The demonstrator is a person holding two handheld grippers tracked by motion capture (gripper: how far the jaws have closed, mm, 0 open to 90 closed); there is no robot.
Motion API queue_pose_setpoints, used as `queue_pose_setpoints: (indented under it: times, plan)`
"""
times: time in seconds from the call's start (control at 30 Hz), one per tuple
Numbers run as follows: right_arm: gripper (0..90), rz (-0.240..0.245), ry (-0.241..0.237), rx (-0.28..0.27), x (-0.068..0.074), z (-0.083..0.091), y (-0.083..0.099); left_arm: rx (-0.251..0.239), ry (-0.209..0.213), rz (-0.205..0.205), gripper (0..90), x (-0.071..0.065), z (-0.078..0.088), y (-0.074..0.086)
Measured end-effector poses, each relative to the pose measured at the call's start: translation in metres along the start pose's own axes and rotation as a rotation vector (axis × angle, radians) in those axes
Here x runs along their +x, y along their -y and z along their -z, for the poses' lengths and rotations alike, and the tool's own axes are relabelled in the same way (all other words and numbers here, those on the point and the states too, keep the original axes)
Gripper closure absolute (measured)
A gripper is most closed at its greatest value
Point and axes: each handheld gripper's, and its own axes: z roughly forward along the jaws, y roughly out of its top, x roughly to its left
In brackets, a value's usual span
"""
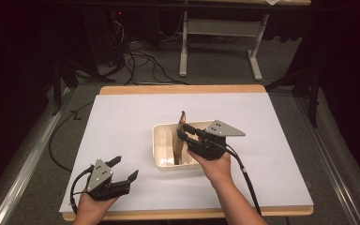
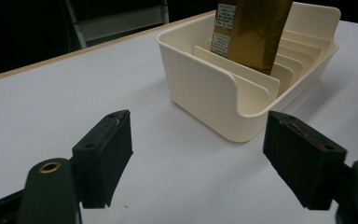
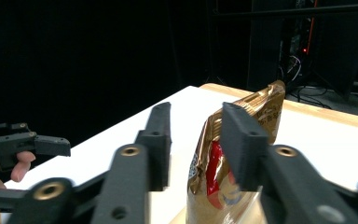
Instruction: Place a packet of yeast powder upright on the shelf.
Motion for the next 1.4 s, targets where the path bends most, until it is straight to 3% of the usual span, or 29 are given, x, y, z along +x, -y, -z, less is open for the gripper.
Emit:
queue_pose_setpoints:
  times: [0.43, 0.57, 0.9, 1.13, 1.33, 1.4]
  plan:
    - [35.6, -0.003, 0.012, 0.016, 0.004, 0.008, -0.008, 0.004, 0.002, -0.002, 24.2, 0.0, -0.001, 0.0]
    - [25.0, 0.007, 0.051, 0.021, 0.005, 0.02, -0.007, 0.008, 0.002, 0.0, 24.2, 0.001, -0.001, 0.0]
    - [20.7, 0.028, 0.172, 0.046, -0.021, 0.082, 0.007, 0.021, 0.003, -0.007, 24.2, 0.0, -0.004, 0.001]
    - [15.9, -0.007, 0.309, 0.081, -0.053, 0.133, 0.034, 0.03, 0.001, -0.005, 24.2, 0.0, -0.006, 0.002]
    - [15.9, -0.078, 0.407, 0.093, -0.075, 0.167, 0.062, 0.034, 0.001, 0.009, 24.2, 0.002, -0.006, 0.003]
    - [16.9, -0.071, 0.458, 0.101, -0.082, 0.178, 0.083, 0.037, 0.001, 0.02, 24.2, 0.004, -0.006, 0.004]
